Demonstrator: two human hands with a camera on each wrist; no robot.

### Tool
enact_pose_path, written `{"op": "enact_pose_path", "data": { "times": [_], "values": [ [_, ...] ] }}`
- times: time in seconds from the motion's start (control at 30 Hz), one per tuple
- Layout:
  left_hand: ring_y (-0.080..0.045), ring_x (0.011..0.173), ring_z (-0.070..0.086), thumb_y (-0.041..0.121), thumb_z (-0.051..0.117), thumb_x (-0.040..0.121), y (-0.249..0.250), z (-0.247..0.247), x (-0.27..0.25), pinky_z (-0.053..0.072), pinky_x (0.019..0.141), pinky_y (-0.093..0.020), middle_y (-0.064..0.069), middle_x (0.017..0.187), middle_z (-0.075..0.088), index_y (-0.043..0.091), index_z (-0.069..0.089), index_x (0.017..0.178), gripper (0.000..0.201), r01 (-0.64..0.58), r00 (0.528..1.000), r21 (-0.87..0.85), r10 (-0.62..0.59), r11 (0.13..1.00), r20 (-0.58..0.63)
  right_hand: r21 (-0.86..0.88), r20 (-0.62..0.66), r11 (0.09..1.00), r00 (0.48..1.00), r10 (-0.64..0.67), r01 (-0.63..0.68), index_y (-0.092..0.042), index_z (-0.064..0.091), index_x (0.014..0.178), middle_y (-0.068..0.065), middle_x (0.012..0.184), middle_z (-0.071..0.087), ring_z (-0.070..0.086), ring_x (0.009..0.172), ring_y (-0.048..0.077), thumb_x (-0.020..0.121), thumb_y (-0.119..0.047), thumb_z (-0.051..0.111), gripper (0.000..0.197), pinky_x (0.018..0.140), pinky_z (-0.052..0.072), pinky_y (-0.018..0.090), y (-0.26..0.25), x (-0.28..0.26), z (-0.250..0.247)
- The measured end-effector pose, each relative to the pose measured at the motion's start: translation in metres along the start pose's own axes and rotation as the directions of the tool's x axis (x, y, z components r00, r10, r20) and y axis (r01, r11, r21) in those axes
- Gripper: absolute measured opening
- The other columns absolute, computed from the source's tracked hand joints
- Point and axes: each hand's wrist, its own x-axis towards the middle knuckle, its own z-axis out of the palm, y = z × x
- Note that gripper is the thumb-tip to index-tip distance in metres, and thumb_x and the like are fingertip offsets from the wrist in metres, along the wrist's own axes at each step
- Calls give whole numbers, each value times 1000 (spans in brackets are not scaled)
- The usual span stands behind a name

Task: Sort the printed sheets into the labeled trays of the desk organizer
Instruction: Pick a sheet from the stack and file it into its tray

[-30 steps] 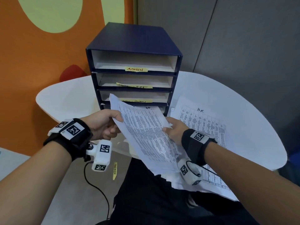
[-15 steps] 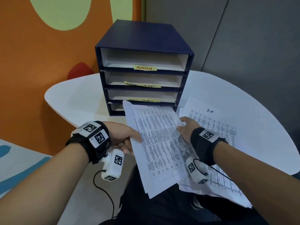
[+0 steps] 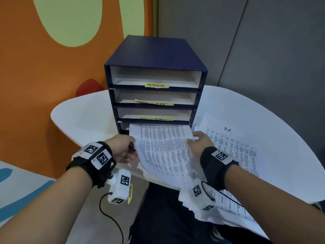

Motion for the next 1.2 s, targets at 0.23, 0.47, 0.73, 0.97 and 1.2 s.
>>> {"op": "enact_pose_path", "data": {
  "times": [0.23,0.47,0.73,0.97,1.2],
  "values": [
    [-25,69,65,37,46,104,5,-6,10,51,43,-23,-11,85,70,-1,62,110,42,-206,961,-308,132,929,-244,89,247,981,958,144,-170,1,60,119,13,105,66,64,89,28,83,-15,70,40,71,50,23,2,-5,-1],
    [-12,39,54,29,58,93,9,-4,-5,37,35,-16,-8,83,63,10,60,108,24,-89,996,-240,93,967,4,112,73,993,997,34,-42,-7,62,108,4,84,60,51,62,15,92,-19,57,21,57,38,21,-15,1,4],
    [-13,47,49,21,61,96,16,6,12,34,32,-14,-7,79,55,8,60,96,13,-185,971,-311,124,932,-206,185,145,951,964,223,-248,-5,56,84,3,57,53,32,37,14,87,-13,53,9,37,24,15,-16,8,-1],
    [-10,43,54,35,57,94,19,-1,7,43,39,-16,-3,74,69,16,54,82,22,-157,987,-447,122,881,-107,360,91,904,973,212,-231,-5,45,122,4,56,59,44,32,9,93,-7,45,29,32,31,14,-33,21,21],
    [-27,98,74,15,55,93,14,4,4,56,91,-38,-9,130,63,6,58,101,13,-239,965,-544,257,804,-43,642,244,732,966,87,-228,5,30,140,20,132,52,58,76,15,97,15,34,44,75,54,25,-37,22,42]
  ]
}}
